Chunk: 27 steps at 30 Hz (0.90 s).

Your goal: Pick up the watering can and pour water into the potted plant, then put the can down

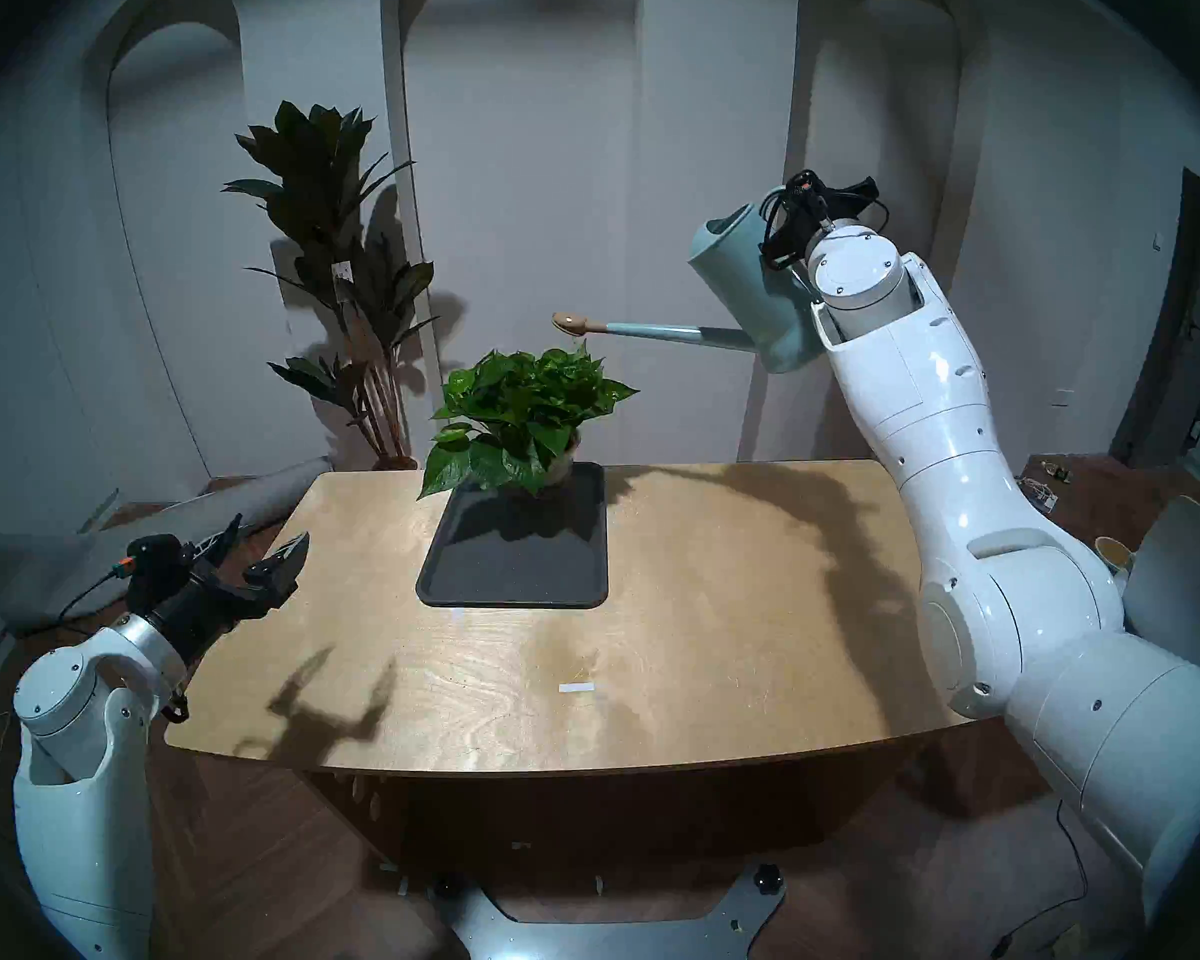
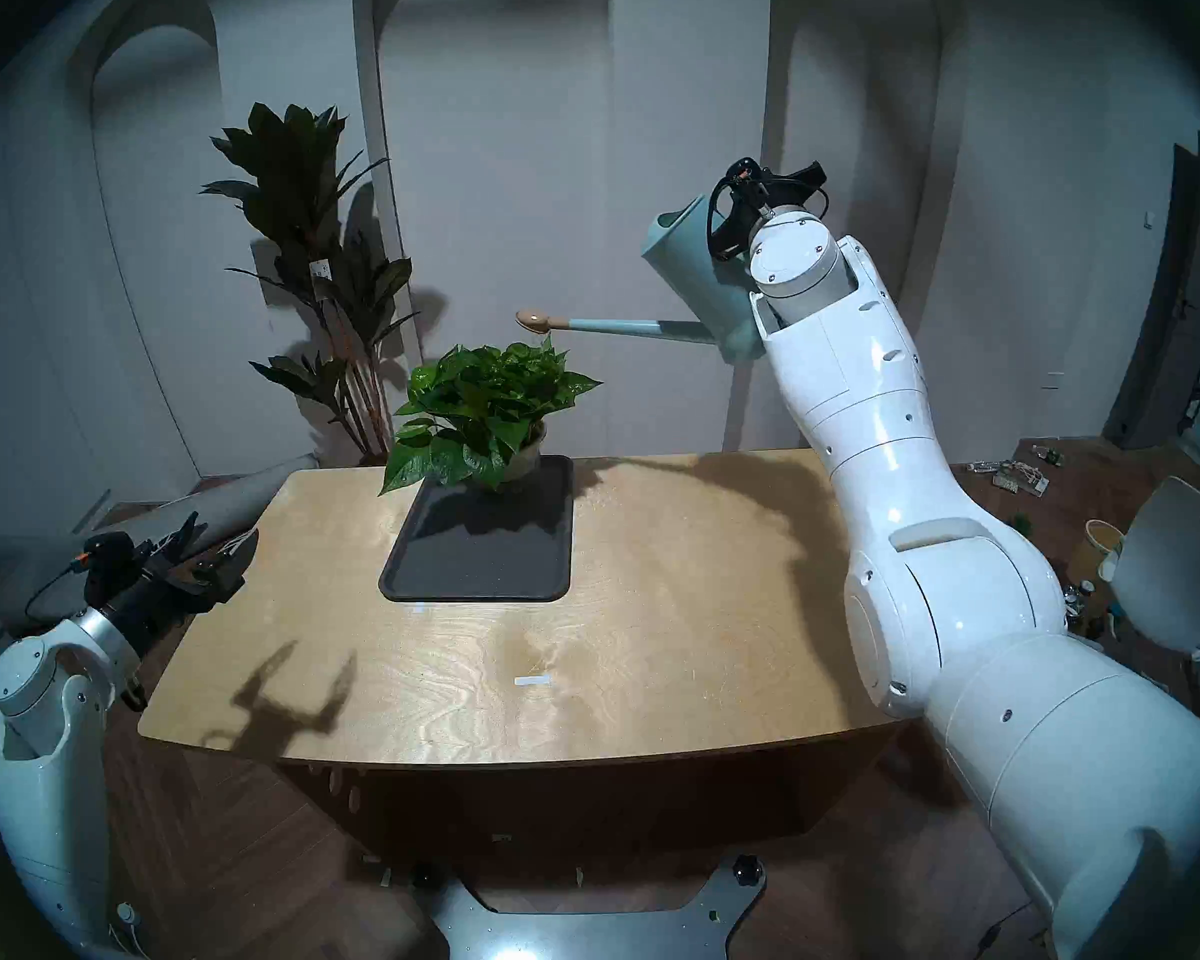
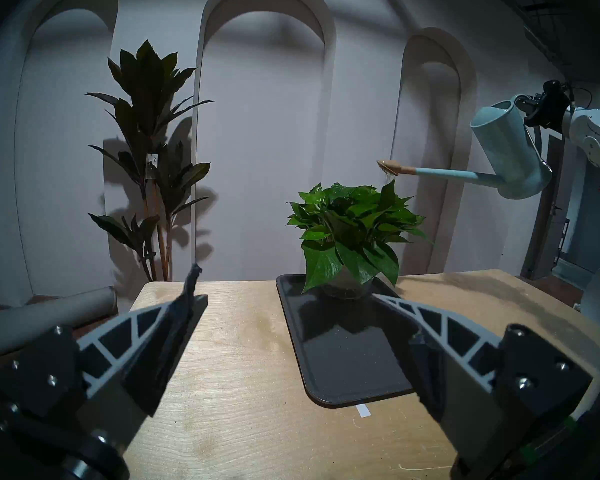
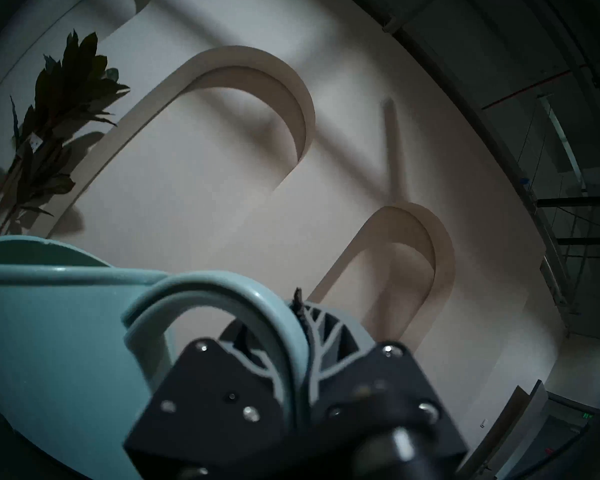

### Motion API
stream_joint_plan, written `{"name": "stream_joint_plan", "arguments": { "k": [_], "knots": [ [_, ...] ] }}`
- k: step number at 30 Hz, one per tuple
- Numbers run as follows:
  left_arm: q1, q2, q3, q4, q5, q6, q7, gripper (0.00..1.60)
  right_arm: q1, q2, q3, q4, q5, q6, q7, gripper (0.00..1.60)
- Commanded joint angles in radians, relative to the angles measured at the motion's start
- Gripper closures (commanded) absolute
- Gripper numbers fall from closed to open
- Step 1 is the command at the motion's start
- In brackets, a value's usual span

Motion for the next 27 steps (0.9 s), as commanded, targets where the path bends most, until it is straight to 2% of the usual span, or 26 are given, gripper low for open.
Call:
{"name": "stream_joint_plan", "arguments": {
  "k": [1, 5, 7, 14, 20, 27],
  "knots": [
    [-0.003, 0.006, 0.0, -0.021, 0.004, -0.005, -0.002, 0.0, 0.104, -0.025, 0.042, 0.004, 0.04, -0.097, -0.046, 1.6],
    [-0.001, 0.006, 0.0, -0.023, 0.005, -0.005, -0.002, 0.0, 0.11, -0.034, 0.045, 0.042, 0.053, -0.14, -0.062, 1.6],
    [-0.001, 0.005, 0.0, -0.024, 0.005, -0.005, -0.002, 0.0, 0.11, -0.039, 0.048, 0.067, 0.058, -0.184, -0.071, 1.6],
    [0.0, 0.005, 0.0, -0.026, 0.007, -0.005, -0.001, 0.0, 0.117, -0.069, 0.034, 0.132, 0.061, -0.252, -0.097, 1.6],
    [-0.002, 0.004, 0.0, -0.024, 0.008, -0.004, -0.002, 0.0, 0.125, -0.117, 0.001, 0.124, 0.055, -0.269, -0.103, 1.6],
    [-0.002, 0.004, 0.0, -0.025, 0.009, -0.004, -0.002, 0.0, 0.108, -0.112, -0.015, 0.077, 0.052, -0.303, -0.125, 1.6]
  ]
}}
